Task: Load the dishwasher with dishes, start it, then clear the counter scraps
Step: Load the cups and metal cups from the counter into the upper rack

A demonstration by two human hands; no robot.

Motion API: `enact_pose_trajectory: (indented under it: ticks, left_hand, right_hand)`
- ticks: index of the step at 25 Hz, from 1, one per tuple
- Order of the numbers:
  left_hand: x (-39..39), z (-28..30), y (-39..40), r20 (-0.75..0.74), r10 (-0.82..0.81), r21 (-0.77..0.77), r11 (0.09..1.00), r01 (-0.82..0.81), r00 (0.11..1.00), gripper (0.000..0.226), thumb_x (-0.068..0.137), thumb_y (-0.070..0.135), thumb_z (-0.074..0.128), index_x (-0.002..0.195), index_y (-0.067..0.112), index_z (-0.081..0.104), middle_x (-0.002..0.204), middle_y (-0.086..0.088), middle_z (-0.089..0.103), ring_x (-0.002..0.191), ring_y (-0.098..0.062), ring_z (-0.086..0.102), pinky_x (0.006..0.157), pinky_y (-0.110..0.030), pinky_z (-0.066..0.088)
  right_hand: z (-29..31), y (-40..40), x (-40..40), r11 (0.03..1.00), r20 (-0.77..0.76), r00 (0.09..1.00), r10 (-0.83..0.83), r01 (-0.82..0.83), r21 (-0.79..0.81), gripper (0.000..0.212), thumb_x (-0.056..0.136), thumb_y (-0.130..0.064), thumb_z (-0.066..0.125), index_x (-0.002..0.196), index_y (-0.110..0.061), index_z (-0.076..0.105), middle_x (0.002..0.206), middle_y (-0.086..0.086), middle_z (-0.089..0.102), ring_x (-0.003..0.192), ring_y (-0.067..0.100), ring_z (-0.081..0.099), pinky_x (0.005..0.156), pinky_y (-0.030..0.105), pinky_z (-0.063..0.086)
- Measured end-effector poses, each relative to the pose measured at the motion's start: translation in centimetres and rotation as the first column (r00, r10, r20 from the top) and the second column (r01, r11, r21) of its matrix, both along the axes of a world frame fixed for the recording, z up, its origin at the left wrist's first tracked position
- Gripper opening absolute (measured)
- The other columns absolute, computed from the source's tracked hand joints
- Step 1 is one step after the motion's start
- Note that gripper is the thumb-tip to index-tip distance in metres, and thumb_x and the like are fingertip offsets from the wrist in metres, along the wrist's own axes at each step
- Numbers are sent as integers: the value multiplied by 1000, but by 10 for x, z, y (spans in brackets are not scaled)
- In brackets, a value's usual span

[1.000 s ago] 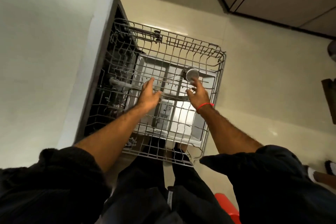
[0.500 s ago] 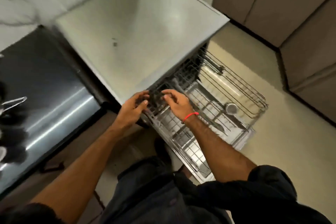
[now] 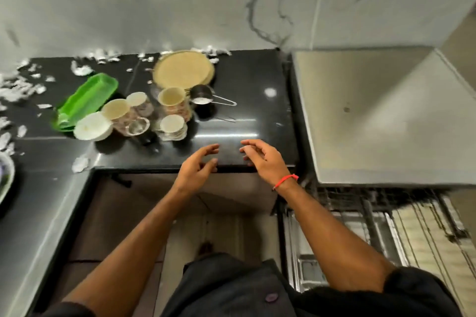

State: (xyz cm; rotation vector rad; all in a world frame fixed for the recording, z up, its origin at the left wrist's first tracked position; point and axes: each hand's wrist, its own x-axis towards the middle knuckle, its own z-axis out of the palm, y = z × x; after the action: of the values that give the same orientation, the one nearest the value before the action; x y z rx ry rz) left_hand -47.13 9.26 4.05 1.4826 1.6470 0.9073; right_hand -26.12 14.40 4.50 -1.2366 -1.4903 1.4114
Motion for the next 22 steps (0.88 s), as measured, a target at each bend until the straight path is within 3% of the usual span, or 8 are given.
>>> enact_pose_trajectory:
  ticks: [4, 6, 8, 10, 11, 14, 18, 22]
  left_hand:
    - [-86, -2, 14, -159, 181, 212, 966, -146, 971, 33, 94, 10, 68, 123, 24, 65, 113, 5, 63, 85, -1, 62, 77, -18, 52]
    - [-118, -4, 29, -217, 229, 209, 960, -184, 949, 33, 92, 15, 70, 125, 19, 64, 117, -1, 55, 80, -6, 58, 82, -25, 54]
    - [-133, -8, 43, -201, 191, 142, 976, -164, 961, 50, 90, 20, 74, 137, 16, 55, 131, -5, 44, 82, -7, 59, 89, -16, 52]
    - [-134, -15, 58, -175, 130, 120, 987, -110, 976, 71, 86, 22, 78, 148, 13, 42, 144, -6, 38, 110, -9, 55, 101, -3, 35]
    - [-132, -19, 65, -178, 104, 102, 991, -86, 978, 80, 85, 24, 79, 152, 12, 35, 150, -7, 37, 127, -12, 46, 107, -5, 28]
    - [-121, -23, 80, -144, 126, 24, 992, -124, 981, 87, 89, 29, 75, 158, 17, 24, 159, -7, 33, 144, -20, 33, 116, -32, 32]
    - [-116, -13, 77, -49, 240, 42, 970, -238, 970, 81, 84, 47, 77, 151, 32, 32, 141, 3, 55, 127, -13, 53, 103, -31, 44]
    - [-64, 9, 60, 193, 131, -175, 980, -97, 972, 38, 91, 59, 61, 118, 34, 56, 91, -1, 71, 67, -12, 67, 55, -30, 53]
  right_hand:
    - [-1, 32, -103, 995, 53, 994, 92, -94, 42, 23, 96, -9, 59, 117, -16, 65, 112, 8, 70, 102, 17, 67, 91, 26, 52]
    - [-2, 44, -145, 990, 115, 987, 110, -118, 71, 30, 95, -5, 59, 123, -13, 62, 115, 5, 68, 107, 14, 64, 96, 22, 50]
    - [-4, 51, -169, 990, 179, 979, 95, -112, 87, 37, 93, -2, 58, 128, -15, 59, 116, -1, 64, 108, 12, 62, 95, 15, 48]
    - [-8, 58, -178, 993, 206, 976, 66, -85, 87, 49, 92, 3, 54, 135, -20, 53, 120, -4, 60, 111, 13, 62, 98, 19, 47]
    - [-10, 62, -179, 995, 222, 974, 53, -71, 73, 54, 91, 4, 52, 138, -22, 49, 124, -3, 58, 113, 15, 61, 100, 24, 47]
    - [-18, 64, -172, 999, 263, 965, 11, -22, 38, 63, 91, 6, 50, 144, -27, 42, 133, 0, 55, 118, 18, 59, 98, 25, 47]
    - [-23, 48, -147, 998, 230, 972, 53, -62, 30, 73, 88, -2, 63, 148, -31, 34, 142, 0, 49, 124, 16, 55, 100, 31, 50]
    - [-13, 17, -108, 981, 251, 965, 70, -113, 159, 87, 77, -18, 82, 148, -19, 33, 149, 1, 41, 132, 12, 46, 107, 29, 44]
